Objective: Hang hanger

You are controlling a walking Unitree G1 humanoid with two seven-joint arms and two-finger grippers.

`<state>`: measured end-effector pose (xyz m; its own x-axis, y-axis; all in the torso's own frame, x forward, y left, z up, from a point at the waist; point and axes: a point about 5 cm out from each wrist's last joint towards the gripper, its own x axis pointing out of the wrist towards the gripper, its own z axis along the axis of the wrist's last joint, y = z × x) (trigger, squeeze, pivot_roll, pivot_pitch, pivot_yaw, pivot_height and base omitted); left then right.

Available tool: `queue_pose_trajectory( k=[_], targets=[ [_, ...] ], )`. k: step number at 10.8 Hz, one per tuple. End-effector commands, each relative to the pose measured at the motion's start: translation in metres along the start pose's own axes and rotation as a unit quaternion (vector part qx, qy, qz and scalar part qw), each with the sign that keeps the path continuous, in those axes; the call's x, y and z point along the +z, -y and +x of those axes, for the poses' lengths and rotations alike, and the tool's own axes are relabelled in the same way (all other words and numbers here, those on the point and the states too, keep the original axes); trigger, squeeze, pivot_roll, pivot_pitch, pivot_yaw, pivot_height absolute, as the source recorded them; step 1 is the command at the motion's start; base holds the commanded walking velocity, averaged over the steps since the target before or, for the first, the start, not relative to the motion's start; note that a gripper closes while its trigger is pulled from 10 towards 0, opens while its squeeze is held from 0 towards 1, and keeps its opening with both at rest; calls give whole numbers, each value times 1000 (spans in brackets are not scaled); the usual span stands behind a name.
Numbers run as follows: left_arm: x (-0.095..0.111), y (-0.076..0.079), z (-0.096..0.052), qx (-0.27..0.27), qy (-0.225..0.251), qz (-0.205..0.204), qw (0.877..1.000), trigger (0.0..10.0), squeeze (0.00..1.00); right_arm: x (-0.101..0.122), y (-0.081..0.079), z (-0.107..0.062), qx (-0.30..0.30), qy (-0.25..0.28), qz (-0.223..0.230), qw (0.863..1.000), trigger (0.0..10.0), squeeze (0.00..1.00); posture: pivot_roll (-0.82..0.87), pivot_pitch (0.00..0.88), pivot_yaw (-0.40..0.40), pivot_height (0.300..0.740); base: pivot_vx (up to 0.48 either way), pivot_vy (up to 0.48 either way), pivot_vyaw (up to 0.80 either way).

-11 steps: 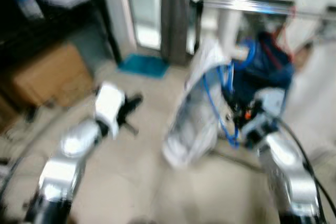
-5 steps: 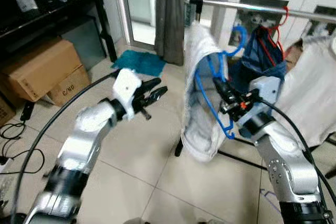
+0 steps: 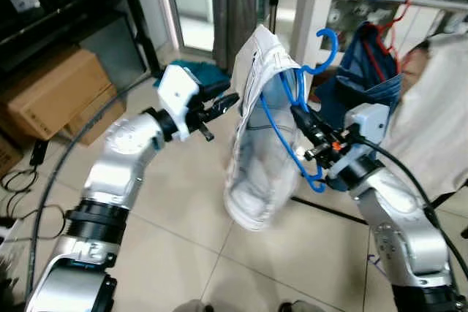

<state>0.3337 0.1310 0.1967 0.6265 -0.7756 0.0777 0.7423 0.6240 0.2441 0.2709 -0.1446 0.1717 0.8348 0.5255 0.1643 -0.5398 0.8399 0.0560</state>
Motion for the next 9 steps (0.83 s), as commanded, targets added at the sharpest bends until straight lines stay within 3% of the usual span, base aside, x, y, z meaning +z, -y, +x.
queue_pose_trajectory(
  k=[1,3,5,7,8,9],
  targets=[
    [-2,-3,-3,2,-4,-2,1000,10000,0,21,-7,1,22,49,-12,998,0,0,-74,0,63,740,0,0,0],
    [-3,-4,16,4,2,-7,1000,10000,0,25,-13,6,49,48,-10,998,0,0,-70,0,41,740,0,0,0],
    [-5,-8,25,10,-9,4,1000,10000,0,29,-16,5,55,50,-10,997,0,0,-82,0,46,740,0,0,0],
    [0,4,36,-54,16,-28,998,10000,0,29,-20,3,57,50,-9,997,0,0,-94,0,61,740,0,0,0],
    [6,7,39,-75,38,-39,996,10000,1000,28,-22,3,57,49,-9,997,0,0,-99,0,71,740,0,0,0],
    [9,9,39,-79,50,-36,995,10000,1000,27,-24,3,55,48,-7,997,0,0,-102,0,76,740,0,0,0]
  ],
)
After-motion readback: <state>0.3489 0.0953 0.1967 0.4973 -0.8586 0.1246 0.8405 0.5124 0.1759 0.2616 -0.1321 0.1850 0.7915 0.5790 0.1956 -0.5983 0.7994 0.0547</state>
